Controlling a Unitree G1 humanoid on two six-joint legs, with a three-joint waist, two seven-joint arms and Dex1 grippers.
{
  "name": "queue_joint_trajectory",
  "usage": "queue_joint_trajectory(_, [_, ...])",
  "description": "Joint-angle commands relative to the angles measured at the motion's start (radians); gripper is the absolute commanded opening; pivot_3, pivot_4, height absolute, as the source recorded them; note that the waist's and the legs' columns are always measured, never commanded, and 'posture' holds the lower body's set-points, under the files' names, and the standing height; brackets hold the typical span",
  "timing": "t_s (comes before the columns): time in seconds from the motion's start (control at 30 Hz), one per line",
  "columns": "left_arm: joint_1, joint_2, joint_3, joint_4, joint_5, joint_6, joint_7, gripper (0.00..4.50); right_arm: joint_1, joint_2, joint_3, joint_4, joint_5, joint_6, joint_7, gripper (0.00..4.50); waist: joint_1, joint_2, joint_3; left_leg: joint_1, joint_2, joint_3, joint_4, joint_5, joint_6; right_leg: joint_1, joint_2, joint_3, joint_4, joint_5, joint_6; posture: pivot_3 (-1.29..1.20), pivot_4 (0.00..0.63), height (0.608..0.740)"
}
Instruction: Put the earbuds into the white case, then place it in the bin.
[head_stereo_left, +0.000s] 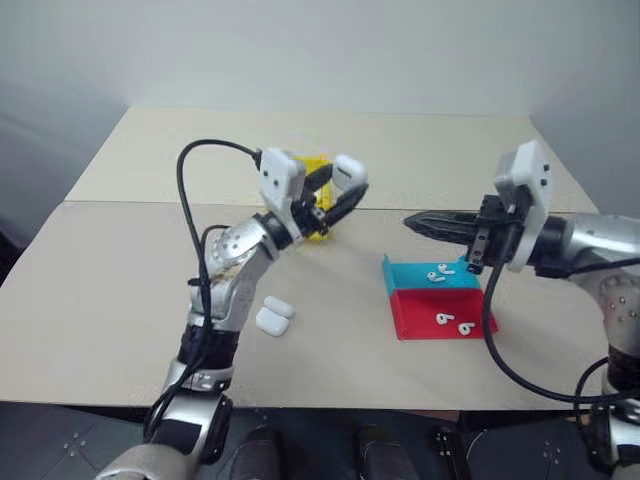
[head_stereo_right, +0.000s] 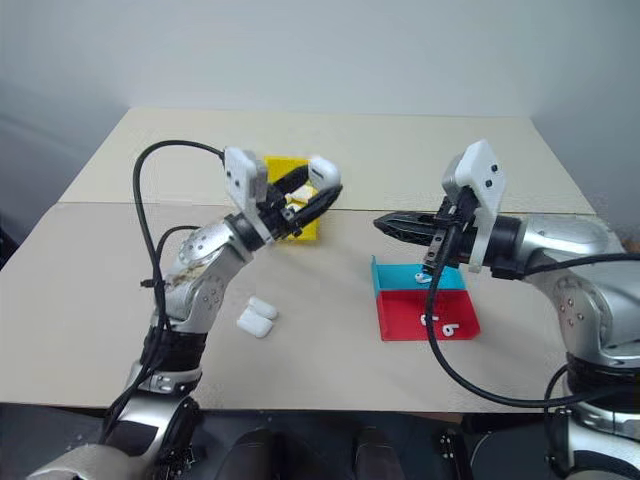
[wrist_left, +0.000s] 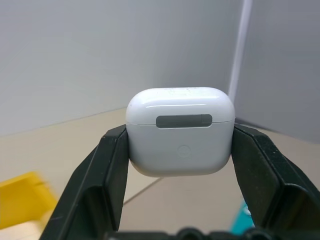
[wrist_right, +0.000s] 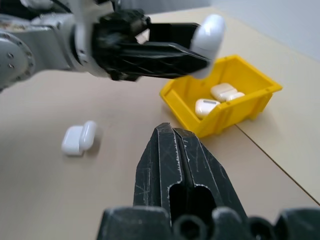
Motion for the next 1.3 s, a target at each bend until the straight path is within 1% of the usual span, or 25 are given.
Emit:
queue_joint_trajectory(0.03, [-0.063, -0.022, 0.0, 0.107, 0.119, -0.047, 0.154, 2.78, 0.002, 0.03, -0.039, -0.072, 0.06, 0.028, -0.094, 0.03, 0.0, 0.0, 0.0, 0.0, 0.0, 0.0, 0.0, 0.0, 0.0, 0.0, 0.0, 0.0, 0.0, 0.0, 0.0, 0.0, 0.15, 0.74])
queue_joint_trajectory(0.23, [-0.176, -0.055, 0.029, 0.369, 0.22, -0.128, 0.329, 2.78, 0.011, 0.044, -0.036, -0.099, 0.113, 0.04, -0.172, 0.03, 0.002, 0.0, 0.0, -0.003, 0.0, 0.0, 0.0, 0.0, 0.0, -0.001, 0.0, -0.001, -0.002, 0.0, 0.0, 0.0, 0.15, 0.74])
queue_joint_trajectory(0.33, [-0.219, -0.061, 0.038, 0.484, 0.241, -0.186, 0.363, 2.78, 0.014, 0.038, -0.034, -0.107, 0.134, 0.04, -0.194, 0.03, 0.002, 0.0, 0.0, -0.003, 0.0, -0.001, 0.0, 0.0, 0.0, -0.001, 0.0, -0.001, -0.003, 0.0, 0.0, 0.0, 0.15, 0.74])
queue_joint_trajectory(0.47, [-0.269, -0.063, 0.035, 0.616, 0.268, -0.207, 0.387, 2.78, 0.019, 0.036, -0.026, -0.118, 0.149, 0.039, -0.222, 0.03, 0.002, 0.0, 0.0, -0.003, 0.0, 0.0, 0.0, 0.0, 0.0, -0.001, 0.0, -0.001, -0.004, 0.0, 0.0, 0.0, 0.15, 0.74])
queue_joint_trajectory(0.53, [-0.288, -0.062, 0.038, 0.666, 0.276, -0.214, 0.399, 3.51, 0.019, 0.031, -0.019, -0.121, 0.154, 0.035, -0.231, 0.0, 0.002, 0.0, 0.0, -0.003, 0.0, 0.0, 0.0, 0.0, 0.0, -0.001, 0.0, -0.001, -0.004, 0.0, 0.001, 0.0, 0.15, 0.74])
queue_joint_trajectory(0.63, [-0.296, -0.061, 0.048, 0.679, 0.271, -0.241, 0.387, 4.39, 0.018, 0.024, -0.019, -0.123, 0.164, 0.03, -0.236, 0.0, 0.002, 0.0, 0.0, -0.004, 0.0, 0.0, 0.0, 0.0, 0.0, -0.001, 0.0, -0.001, -0.004, 0.0, 0.001, 0.0, 0.15, 0.74])
queue_joint_trajectory(0.67, [-0.293, -0.06, 0.053, 0.666, 0.263, -0.246, 0.376, 4.47, 0.018, 0.024, -0.019, -0.122, 0.166, 0.029, -0.239, 0.0, 0.002, 0.0, 0.0, -0.004, 0.0, 0.0, 0.0, 0.0, 0.0, -0.001, 0.0, -0.001, -0.004, 0.0, 0.001, 0.0, 0.15, 0.74])
queue_joint_trajectory(0.73, [-0.275, -0.055, 0.054, 0.619, 0.252, -0.249, 0.35, 4.47, 0.021, 0.024, -0.021, -0.126, 0.173, 0.028, -0.245, 0.0, 0.002, 0.0, 0.0, -0.004, 0.0, 0.0, 0.0, 0.0, 0.0, -0.001, 0.0, -0.001, -0.004, 0.0, 0.001, 0.0, 0.15, 0.74])
queue_joint_trajectory(0.8, [-0.236, -0.041, 0.05, 0.535, 0.23, -0.254, 0.277, 4.47, 0.026, 0.027, -0.02, -0.13, 0.173, 0.024, -0.248, 0.0, 0.002, 0.0, 0.0, -0.004, 0.0, 0.0, 0.0, 0.0, 0.0, -0.002, 0.0, -0.001, -0.003, 0.0, 0.001, 0.0, 0.15, 0.74])
queue_joint_trajectory(0.87, [-0.17, -0.015, 0.053, 0.402, 0.175, -0.231, 0.174, 4.47, 0.037, 0.031, -0.015, -0.132, 0.166, 0.011, -0.246, 0.0, -0.001, 0.0, 0.0, -0.004, 0.0, 0.0, -0.001, 0.0, 0.0, -0.002, 0.0, -0.001, -0.004, 0.0, 0.001, 0.0, 0.15, 0.74])
queue_joint_trajectory(0.93, [-0.099, 0.03, 0.045, 0.26, 0.129, -0.176, 0.074, 4.47, 0.056, 0.029, -0.007, -0.132, 0.149, -0.011, -0.236, 0.0, -0.003, 0.0, 0.0, -0.003, 0.0, 0.0, -0.001, 0.0, 0.0, -0.002, 0.0, -0.001, -0.003, 0.0, 0.0, 0.0, 0.15, 0.74])
queue_joint_trajectory(1.0, [0.004, 0.123, 0.031, 0.08, 0.075, -0.115, -0.059, 4.47, 0.095, 0.015, 0.005, -0.124, 0.104, -0.063, -0.203, 0.0, -0.008, 0.0, 0.0, -0.003, 0.0, 0.0, -0.002, 0.0, -0.001, -0.002, 0.0, -0.001, -0.001, 0.0, 0.0, 0.0, 0.15, 0.74])
queue_joint_trajectory(1.1, [0.119, 0.244, 0.039, -0.116, -0.01, -0.037, -0.197, 4.47, 0.147, -0.009, 0.017, -0.109, 0.058, -0.127, -0.154, 0.0, -0.01, 0.0, 0.0, -0.003, 0.001, 0.001, -0.003, 0.001, -0.001, -0.002, 0.0, -0.001, 0.001, 0.0, 0.0, 0.0, 0.15, 0.74])
queue_joint_trajectory(1.17, [0.222, 0.368, 0.087, -0.264, -0.11, 0.036, -0.315, 4.47, 0.209, -0.048, 0.025, -0.094, 0.007, -0.196, -0.079, 0.0, -0.011, 0.0, 0.0, -0.003, 0.001, 0.001, -0.002, 0.001, -0.001, -0.002, 0.0, -0.001, -0.001, 0.0, 0.001, 0.0, 0.15, 0.74])
queue_joint_trajectory(1.23, [0.303, 0.463, 0.137, -0.363, -0.19, 0.082, -0.387, 4.47, 0.263, -0.085, 0.018, -0.087, -0.019, -0.254, -0.011, 0.0, -0.01, 0.0, 0.0, -0.002, 0.001, 0.001, -0.002, 0.001, -0.001, -0.001, 0.0, -0.001, -0.002, 0.0, 0.001, 0.0, 0.15, 0.74])
queue_joint_trajectory(1.27, [0.329, 0.494, 0.155, -0.392, -0.217, 0.099, -0.404, 4.47, 0.282, -0.094, 0.012, -0.086, -0.024, -0.275, 0.011, 0.0, -0.009, 0.0, 0.0, -0.002, 0.001, 0.001, -0.002, 0.001, -0.001, -0.001, 0.0, -0.001, -0.003, 0.0, 0.001, 0.0, 0.15, 0.74])
queue_joint_trajectory(1.3, [0.371, 0.541, 0.196, -0.432, -0.261, 0.125, -0.437, 4.47, 0.311, -0.113, -0.01, -0.084, -0.021, -0.291, 0.043, 0.0, -0.008, 0.0, 0.0, -0.001, 0.001, 0.001, -0.002, 0.001, -0.001, -0.001, 0.0, -0.001, -0.003, 0.0, 0.001, 0.0, 0.15, 0.74])
